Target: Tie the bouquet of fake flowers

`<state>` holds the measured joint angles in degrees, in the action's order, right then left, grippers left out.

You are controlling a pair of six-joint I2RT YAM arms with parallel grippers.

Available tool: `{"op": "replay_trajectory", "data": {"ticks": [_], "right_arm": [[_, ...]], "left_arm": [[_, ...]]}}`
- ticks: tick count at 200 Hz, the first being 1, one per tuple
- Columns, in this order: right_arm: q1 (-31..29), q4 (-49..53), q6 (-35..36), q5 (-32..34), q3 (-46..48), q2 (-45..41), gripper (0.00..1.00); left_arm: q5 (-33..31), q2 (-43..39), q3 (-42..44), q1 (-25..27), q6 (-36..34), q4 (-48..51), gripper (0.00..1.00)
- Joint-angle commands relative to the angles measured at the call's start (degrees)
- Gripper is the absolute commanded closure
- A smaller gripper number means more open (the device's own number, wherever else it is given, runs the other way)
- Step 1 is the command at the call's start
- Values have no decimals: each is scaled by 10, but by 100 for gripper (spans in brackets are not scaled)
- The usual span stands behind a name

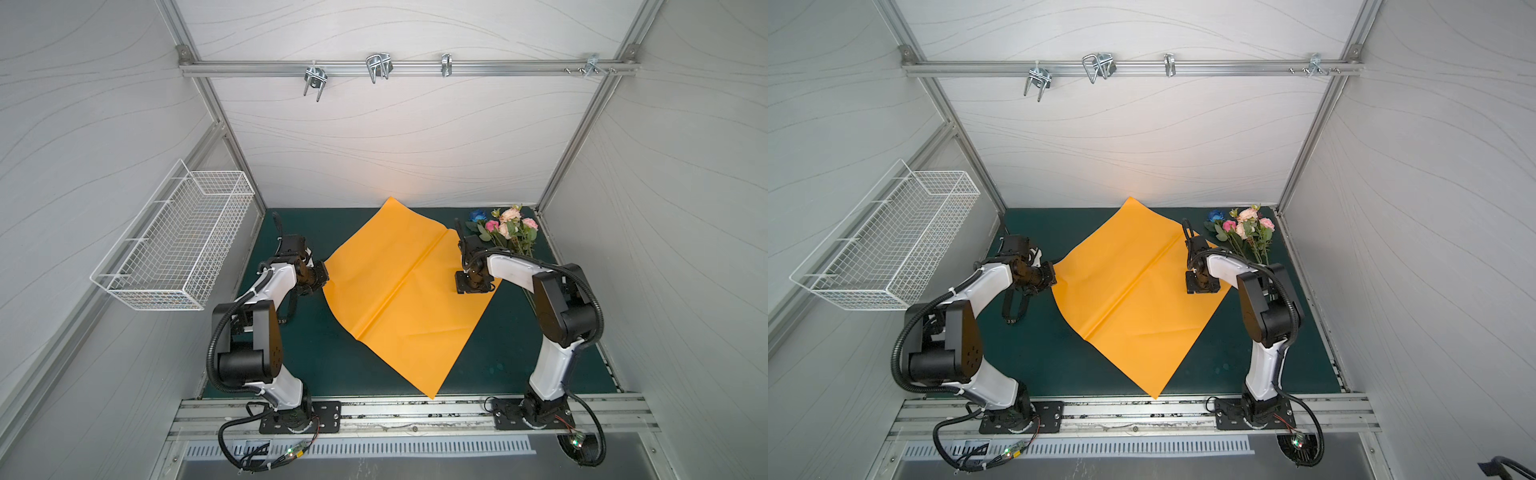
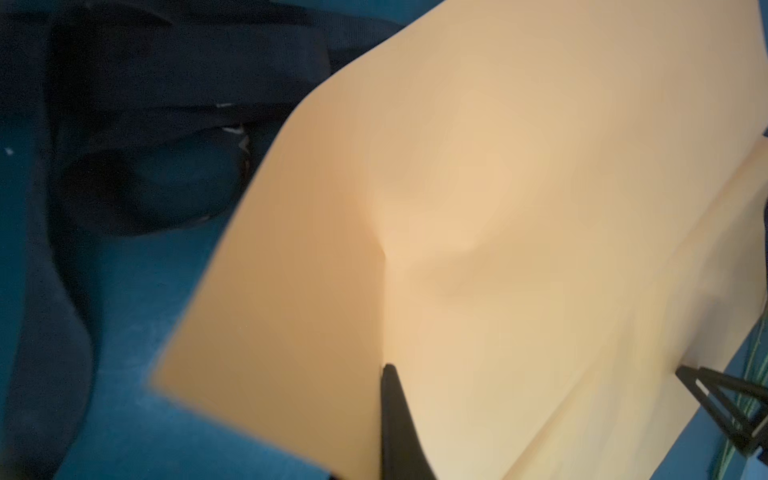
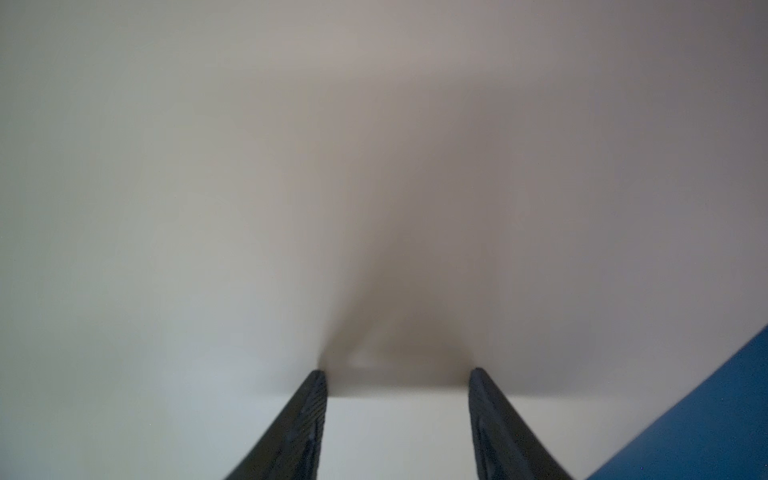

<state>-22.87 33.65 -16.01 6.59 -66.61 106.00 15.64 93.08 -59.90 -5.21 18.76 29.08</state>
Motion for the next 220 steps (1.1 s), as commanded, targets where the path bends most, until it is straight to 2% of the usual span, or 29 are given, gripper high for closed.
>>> {"op": "replay_trajectory", "data": {"ticks": [1, 16, 58, 130, 169, 220], "right_arm": [[-8, 77, -45, -48, 63, -7, 45], [-17, 79, -52, -63, 85, -25, 45], [-59, 87, -84, -53, 123, -60, 45], [-77, 121, -114, -38, 150, -147, 47], [-76, 109, -108, -26, 132, -137, 47], [-62, 104, -78, -8, 58, -70, 47]], "left_arm": [[-14, 32, -43, -2, 13, -25, 100], [-12, 54, -64, -5, 17, -22, 100], [-9, 77, -93, -7, 17, -20, 100], [-51, 45, -56, -16, 54, -44, 100], [-68, 31, -24, -25, 83, -72, 100], [-76, 36, -18, -33, 110, -88, 100]]}}
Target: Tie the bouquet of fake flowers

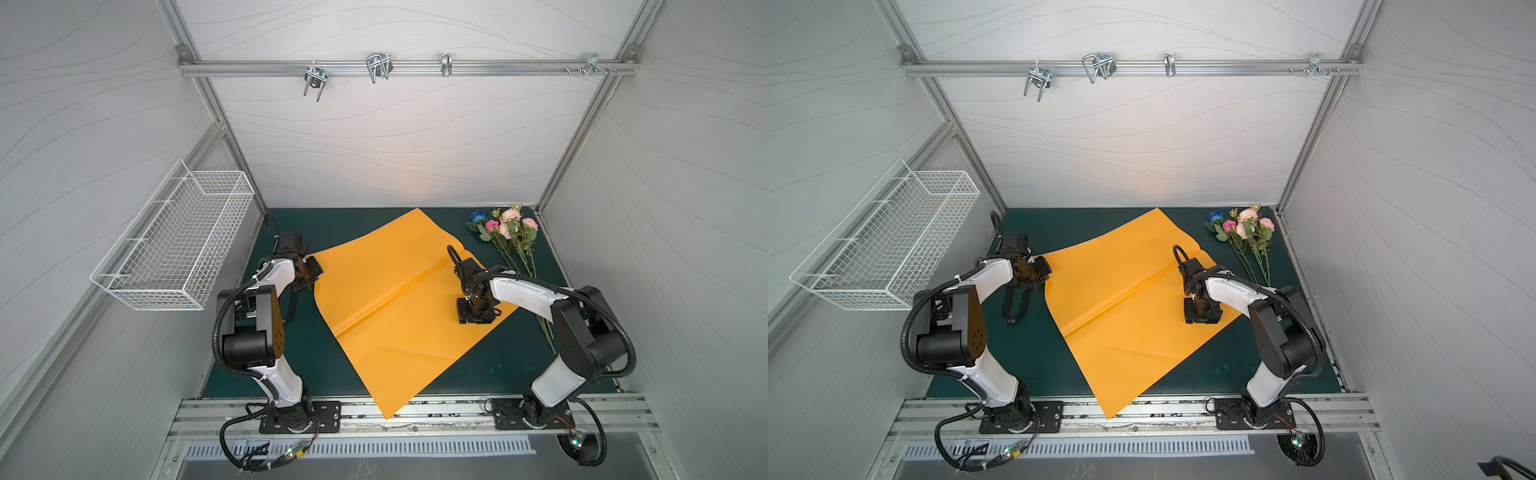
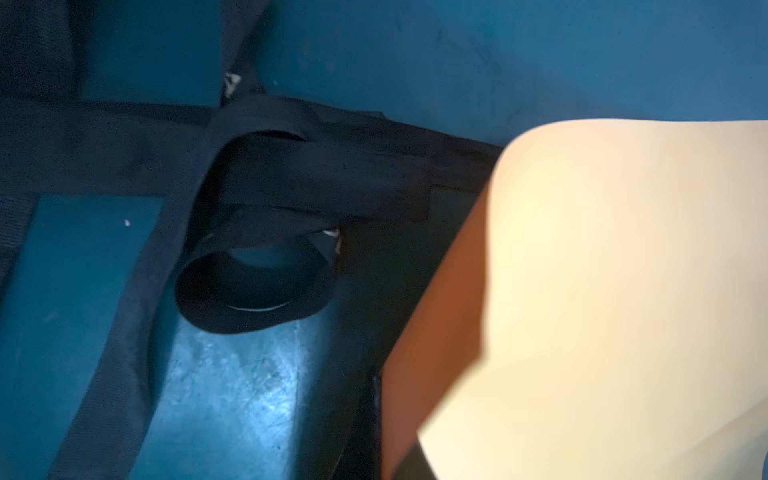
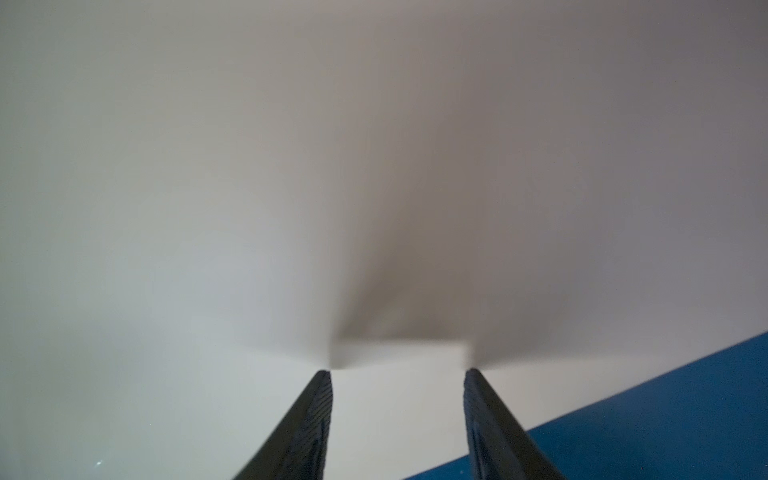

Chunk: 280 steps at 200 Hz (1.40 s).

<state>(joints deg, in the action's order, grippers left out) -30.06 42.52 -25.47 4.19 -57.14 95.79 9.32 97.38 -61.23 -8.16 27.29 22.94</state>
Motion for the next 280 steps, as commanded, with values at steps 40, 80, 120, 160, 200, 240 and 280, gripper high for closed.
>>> {"op": "replay_trajectory", "data": {"ticks": [40, 80, 120, 160, 200, 240, 280], "right_arm": [[43, 18, 36, 23, -84, 64, 47], [66, 14, 51, 15, -124, 102, 47], [81, 14, 63, 21, -168, 142, 47], [98, 17, 75, 20, -207, 170, 47], [104, 23, 81, 23, -230, 181, 47], [111, 28, 90, 23, -244, 180, 47], [133, 37, 103, 23, -250, 154, 47]], "left_arm": [[-38, -23, 35, -8, 83, -66, 100], [-40, -44, 87, -8, 146, -116, 100], [-44, -54, 108, -8, 166, -133, 100], [-71, -70, 128, -9, 189, -157, 100], [-84, -79, 144, -9, 214, -172, 100], [-97, -87, 179, -9, 267, -206, 100], [-95, -87, 203, -8, 305, -249, 100]]}}
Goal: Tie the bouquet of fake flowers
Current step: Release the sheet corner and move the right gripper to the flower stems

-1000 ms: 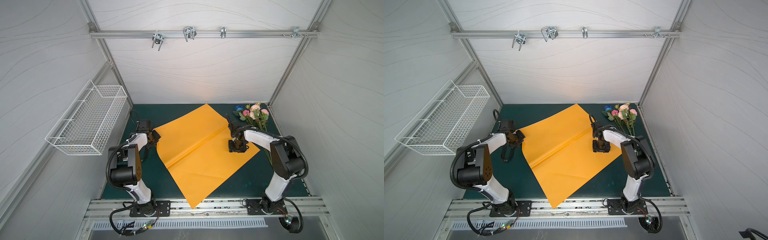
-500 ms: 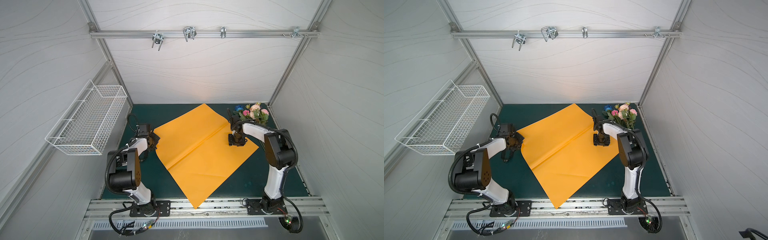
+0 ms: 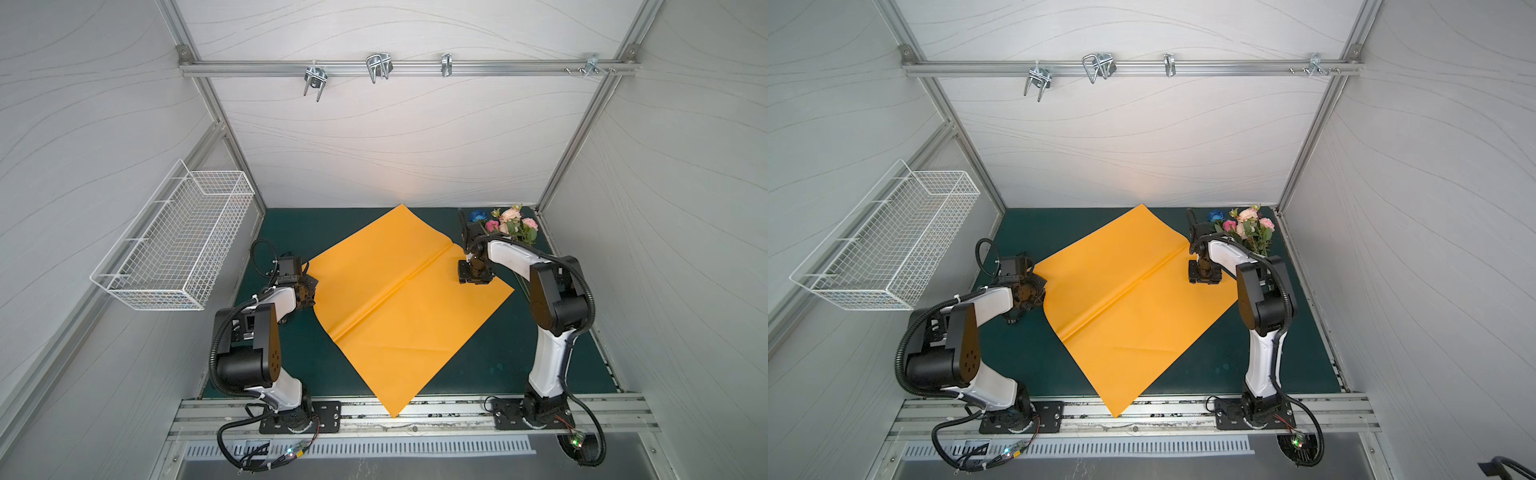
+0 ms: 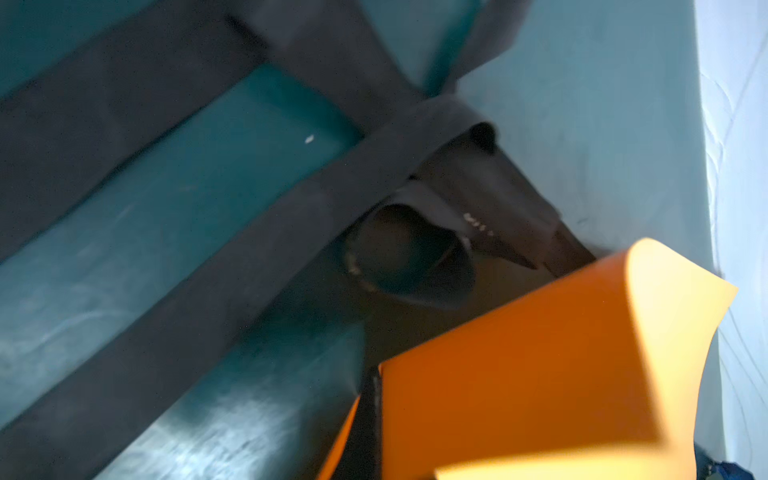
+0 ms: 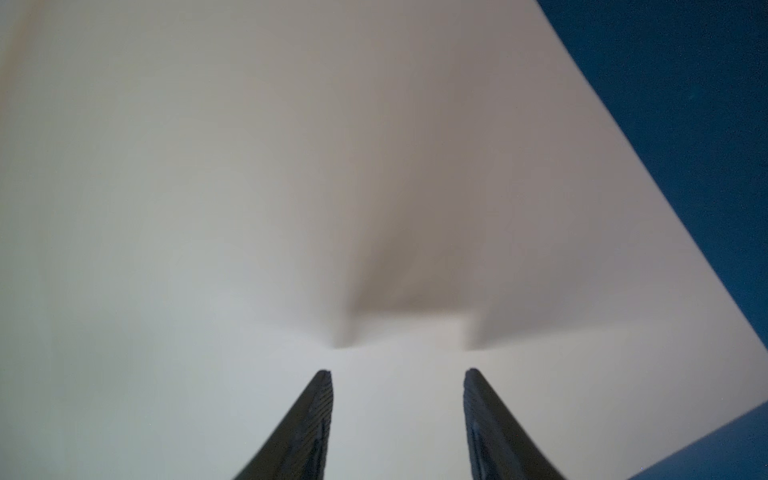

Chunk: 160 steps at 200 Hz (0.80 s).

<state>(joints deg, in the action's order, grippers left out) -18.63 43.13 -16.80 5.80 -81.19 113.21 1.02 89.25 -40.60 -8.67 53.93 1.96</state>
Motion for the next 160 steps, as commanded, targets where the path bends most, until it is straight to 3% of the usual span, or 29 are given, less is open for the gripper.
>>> {"op": "replay_trajectory", "data": {"ticks": [1, 25, 51, 94, 120, 160], "right_arm": [[19, 31, 16, 7, -10, -21, 47], [50, 33, 15, 8, 4, -59, 46], [96, 23, 15, 7, 34, -112, 46], [208, 25, 38, 33, 35, -140, 44], [259, 15, 64, 4, 22, -116, 46], [260, -3, 105, -29, -16, -53, 58]], "left_arm": [[-12, -6, -4, -3, 39, -39, 100], [2, -6, -4, -4, 43, -48, 100], [15, -20, -19, -4, 22, -27, 56], [32, -77, -42, -4, -10, 27, 21], [20, -135, -45, -4, -35, 65, 2], [51, -198, -40, 0, -72, 95, 1]]}}
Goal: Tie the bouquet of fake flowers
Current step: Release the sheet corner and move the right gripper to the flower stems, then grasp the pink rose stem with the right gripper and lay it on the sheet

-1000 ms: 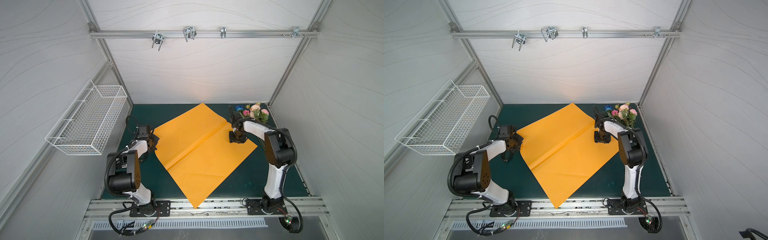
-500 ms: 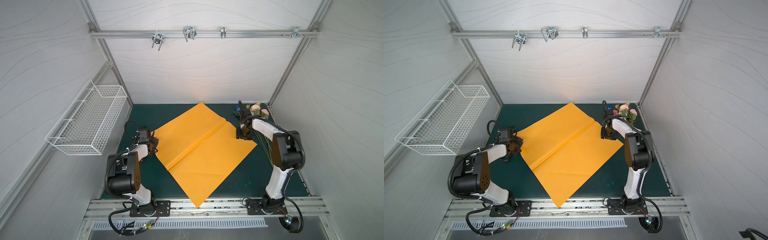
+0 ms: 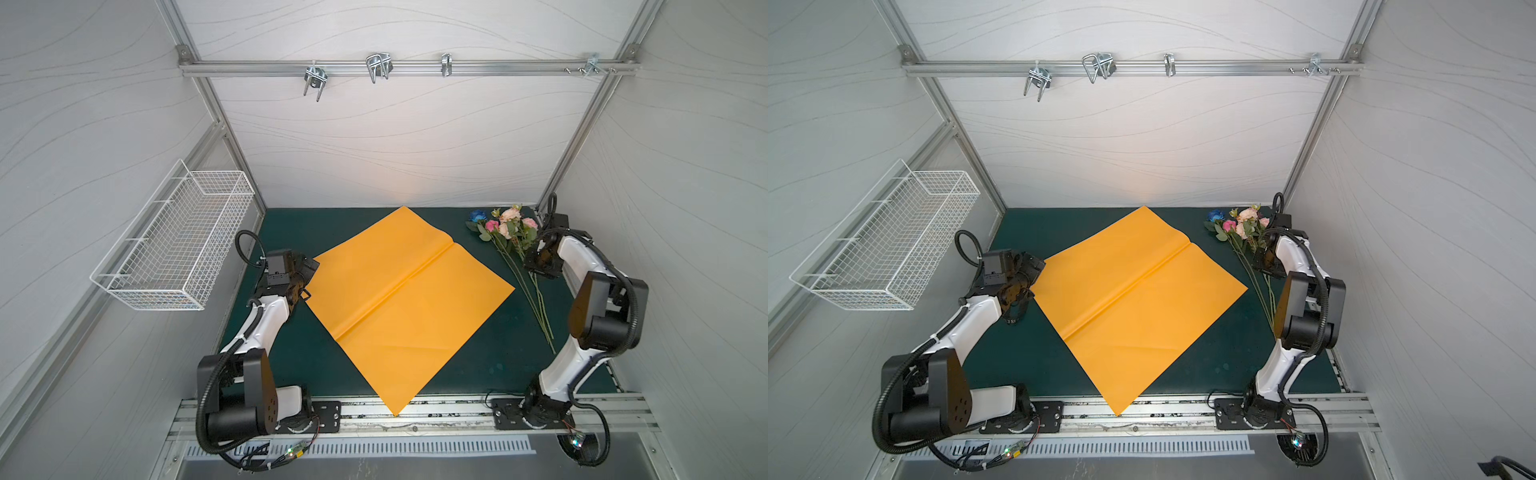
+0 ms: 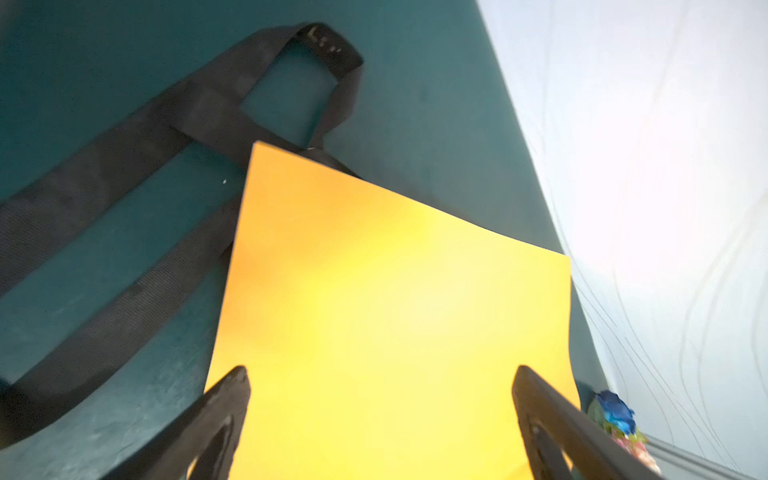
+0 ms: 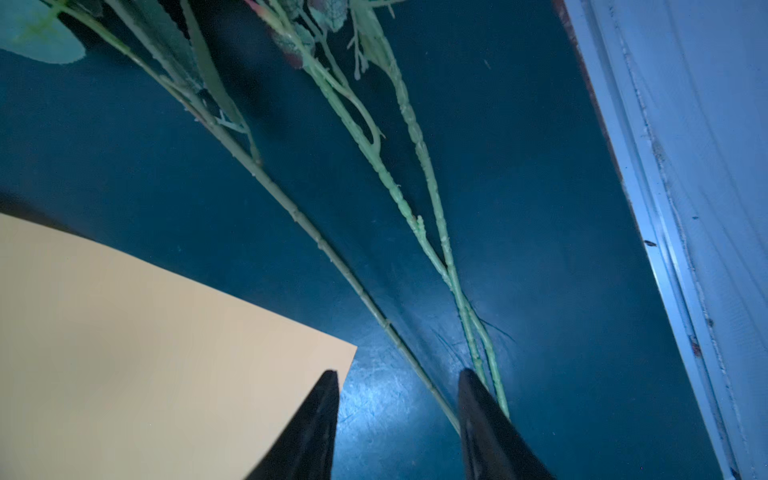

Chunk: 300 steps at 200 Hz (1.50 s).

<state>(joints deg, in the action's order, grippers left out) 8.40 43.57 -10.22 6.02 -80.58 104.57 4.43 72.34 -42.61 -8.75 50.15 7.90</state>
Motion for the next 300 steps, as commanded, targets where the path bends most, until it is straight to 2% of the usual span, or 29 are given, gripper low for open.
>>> {"op": "replay_trajectory", "data": {"ticks": [1, 44, 68, 99, 118, 135, 148, 164, 200, 214, 238, 270, 300], "right_arm": [[-11, -7, 40, -32, -23, 34, 58], [-15, -18, 62, -36, -60, 85, 60], [-16, -13, 65, -36, -79, 119, 61], [-15, -14, 69, -38, -86, 148, 62], [-16, -13, 70, -44, -93, 163, 71], [-21, -6, 73, -42, -102, 165, 82], [-29, -1, 77, -25, -106, 154, 93], [-40, 11, 81, 0, -116, 133, 100], [-75, 45, 81, 44, -143, 73, 100], [-93, 54, 73, 35, -145, 47, 100], [-135, 56, 30, -12, -140, 13, 100], [-219, -3, -93, -146, -122, -2, 100], [-317, -52, -176, -162, -167, 53, 100]], "left_arm": [[17, -30, -19, 1, -35, 37, 1], [50, -77, -13, 14, -73, 66, 1], [79, -81, -17, 21, -77, 61, 1], [85, -87, -14, 30, -74, 56, 1], [87, -90, -16, 30, -70, 55, 1], [87, -90, -16, 31, -70, 55, 1], [88, -91, -15, 31, -71, 55, 1], [89, -91, -15, 31, -72, 55, 1], [88, -87, -13, 35, -74, 55, 1], [88, -86, -9, 36, -70, 55, 1], [85, -80, -9, 40, -69, 55, 1], [78, -66, -18, 52, -77, 59, 1], [84, -42, -26, 65, -90, 61, 1]]}}
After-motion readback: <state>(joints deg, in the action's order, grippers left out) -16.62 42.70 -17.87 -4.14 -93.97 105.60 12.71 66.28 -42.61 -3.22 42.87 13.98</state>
